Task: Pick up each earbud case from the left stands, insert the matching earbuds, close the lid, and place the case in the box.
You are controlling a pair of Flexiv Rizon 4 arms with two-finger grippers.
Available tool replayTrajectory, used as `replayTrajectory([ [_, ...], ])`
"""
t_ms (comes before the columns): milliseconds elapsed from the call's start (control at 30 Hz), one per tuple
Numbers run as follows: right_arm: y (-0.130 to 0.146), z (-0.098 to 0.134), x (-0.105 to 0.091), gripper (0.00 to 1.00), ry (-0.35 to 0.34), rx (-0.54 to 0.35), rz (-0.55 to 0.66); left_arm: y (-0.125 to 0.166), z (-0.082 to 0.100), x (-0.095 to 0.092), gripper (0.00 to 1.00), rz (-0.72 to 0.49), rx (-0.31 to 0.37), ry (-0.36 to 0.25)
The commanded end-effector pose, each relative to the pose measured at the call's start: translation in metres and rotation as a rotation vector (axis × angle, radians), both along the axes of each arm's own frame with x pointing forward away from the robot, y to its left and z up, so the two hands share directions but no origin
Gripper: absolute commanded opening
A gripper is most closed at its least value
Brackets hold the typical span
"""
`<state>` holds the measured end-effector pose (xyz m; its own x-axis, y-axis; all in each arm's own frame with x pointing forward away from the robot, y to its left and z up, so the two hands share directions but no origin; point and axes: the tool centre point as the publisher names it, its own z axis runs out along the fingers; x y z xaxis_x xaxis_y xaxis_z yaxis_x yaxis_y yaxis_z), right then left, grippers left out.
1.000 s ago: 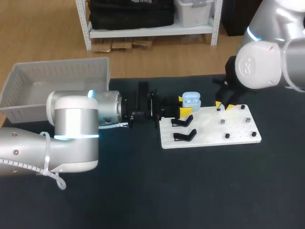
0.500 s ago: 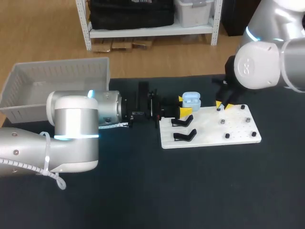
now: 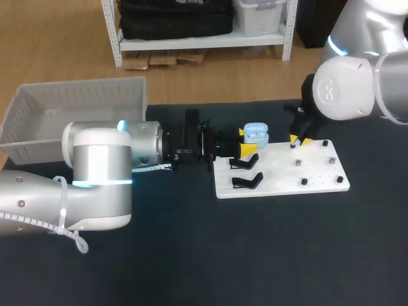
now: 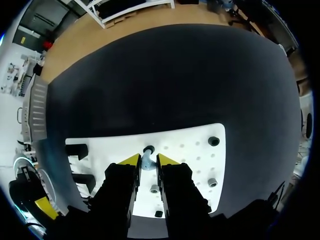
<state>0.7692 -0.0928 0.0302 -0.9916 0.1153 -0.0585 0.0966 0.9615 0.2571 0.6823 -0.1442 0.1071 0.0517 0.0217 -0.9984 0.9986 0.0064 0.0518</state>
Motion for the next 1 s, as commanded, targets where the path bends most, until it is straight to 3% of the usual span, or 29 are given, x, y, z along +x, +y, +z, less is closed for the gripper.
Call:
replayTrajectory([
  [33, 0.0, 0.005, -0.005, 0.0, -0.011, -0.005, -0.006, -0.001, -0.001, -0.002, 0.0, 0.007, -0.004, -0.004],
  [500, 0.003, 0.049, -0.019, 0.0, -0.027, -0.015, -0.04, -0.001, -0.001, -0.002, 0.0, 0.007, -0.004, -0.004],
  [800, 0.003, 0.125, -0.033, 0.0, -0.065, -0.027, -0.088, -0.001, -0.001, -0.002, 0.0, 0.007, -0.004, -0.004],
  [1000, 0.02, 0.168, -0.051, 0.0, -0.081, -0.045, -0.052, -0.001, -0.001, -0.002, 0.0, 0.007, -0.004, -0.004],
])
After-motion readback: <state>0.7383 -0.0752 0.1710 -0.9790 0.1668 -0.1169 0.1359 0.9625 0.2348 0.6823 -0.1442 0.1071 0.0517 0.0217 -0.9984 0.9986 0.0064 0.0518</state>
